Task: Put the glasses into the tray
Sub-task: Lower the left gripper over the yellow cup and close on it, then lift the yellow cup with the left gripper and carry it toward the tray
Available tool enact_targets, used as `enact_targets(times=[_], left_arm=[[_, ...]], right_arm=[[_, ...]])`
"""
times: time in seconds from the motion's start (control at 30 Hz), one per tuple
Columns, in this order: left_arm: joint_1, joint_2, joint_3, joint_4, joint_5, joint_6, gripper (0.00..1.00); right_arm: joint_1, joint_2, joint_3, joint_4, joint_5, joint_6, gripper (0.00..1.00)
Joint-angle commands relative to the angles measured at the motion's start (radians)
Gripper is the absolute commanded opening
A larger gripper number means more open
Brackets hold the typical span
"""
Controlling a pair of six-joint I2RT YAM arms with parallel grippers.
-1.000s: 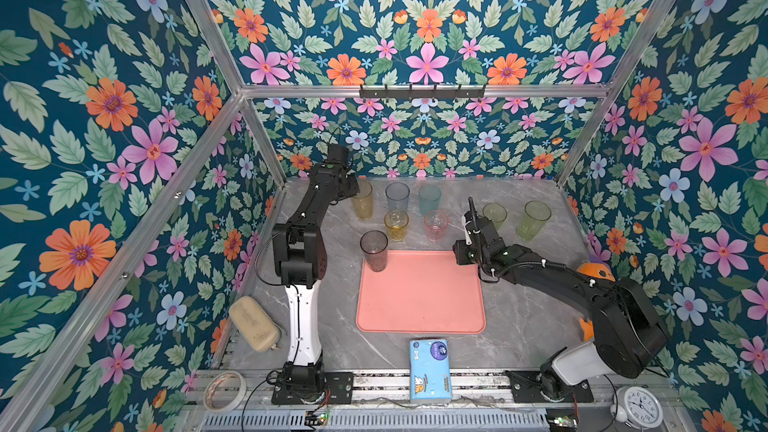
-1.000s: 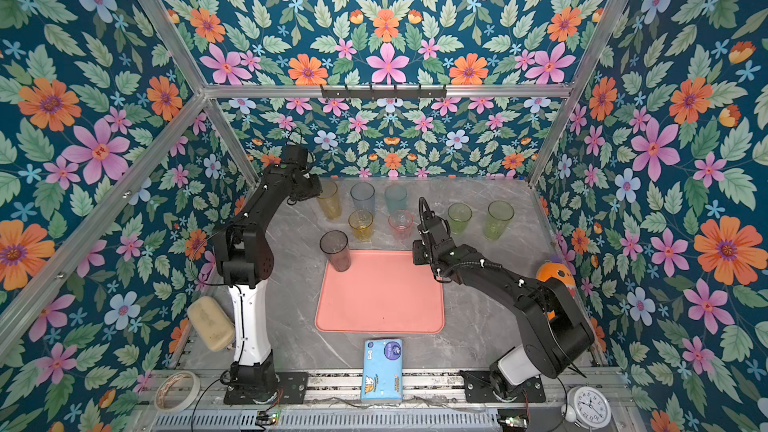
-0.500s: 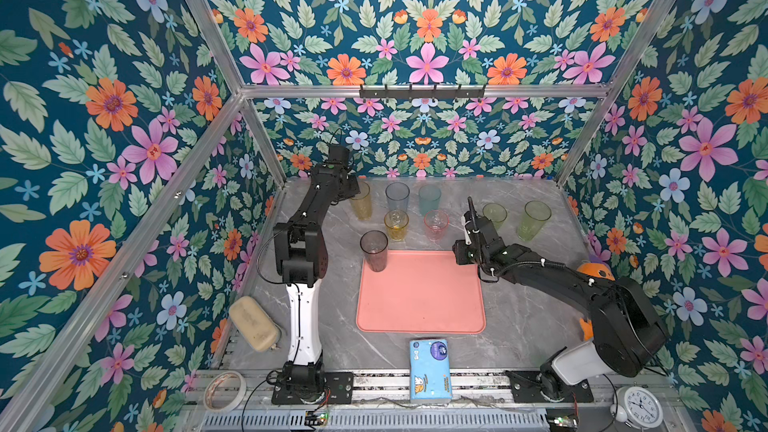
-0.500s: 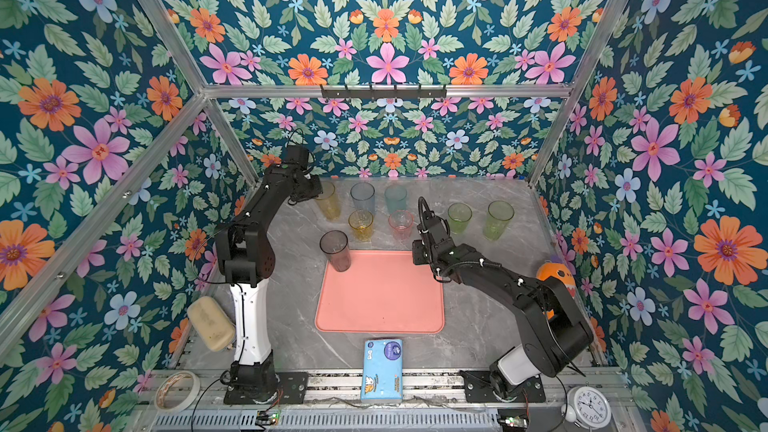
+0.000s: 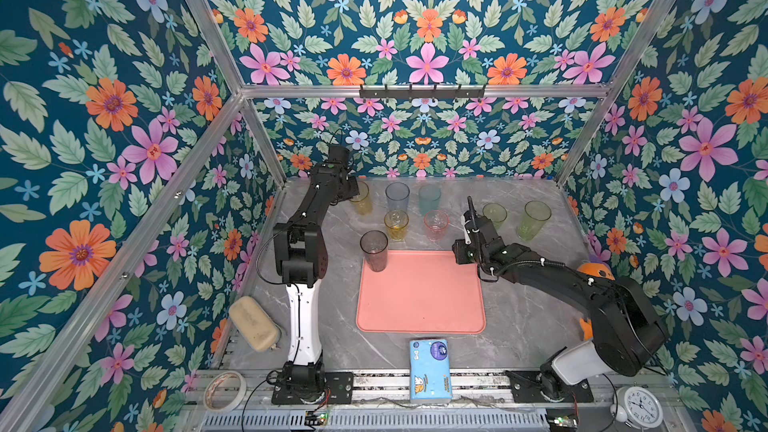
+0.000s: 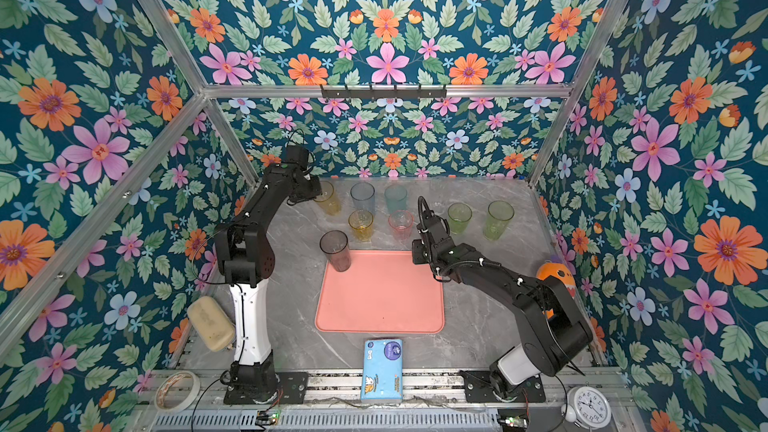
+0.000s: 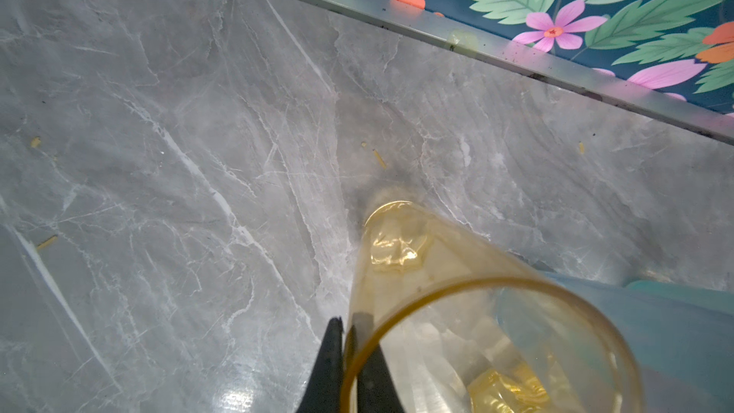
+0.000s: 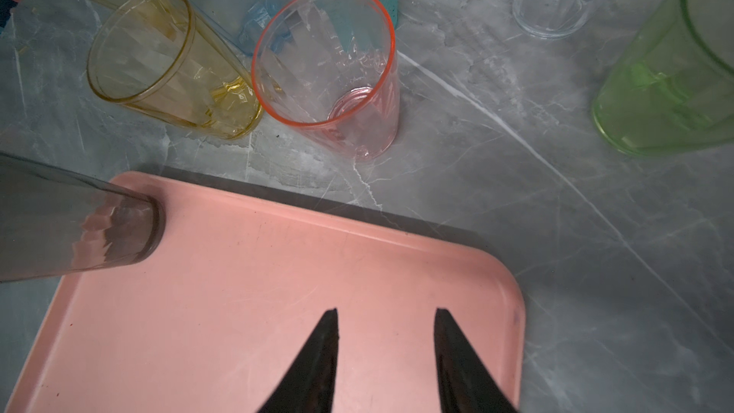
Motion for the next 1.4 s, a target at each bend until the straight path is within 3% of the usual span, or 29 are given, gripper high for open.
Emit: enact_targets(times=[0.0, 0.5, 1.17, 1.37], left_arm=[[-0.001, -0.022, 0.002, -0.056, -0.018, 0.024, 0.0], [-0.003, -0.192, -0.073, -0.16, -0.032, 0.051, 0.0], [-0.004, -0.657, -0.4, -0.335, -0.185, 0.065, 0.0], [-0.004, -0.784, -0.504, -0.374, -0.154, 0.063, 0.0]], right_arm=[[0.002, 0.006, 0.01, -0.022, 0.001, 0.012, 0.41], [0.002, 0.015, 0.02, -0.029, -0.006, 0.017, 0.42], [0.002, -0.002, 0.011, -0.026, 0.0, 0.019, 0.42], [0.002, -0.022, -0.004, -0.011, -0.003, 0.025, 0.42]])
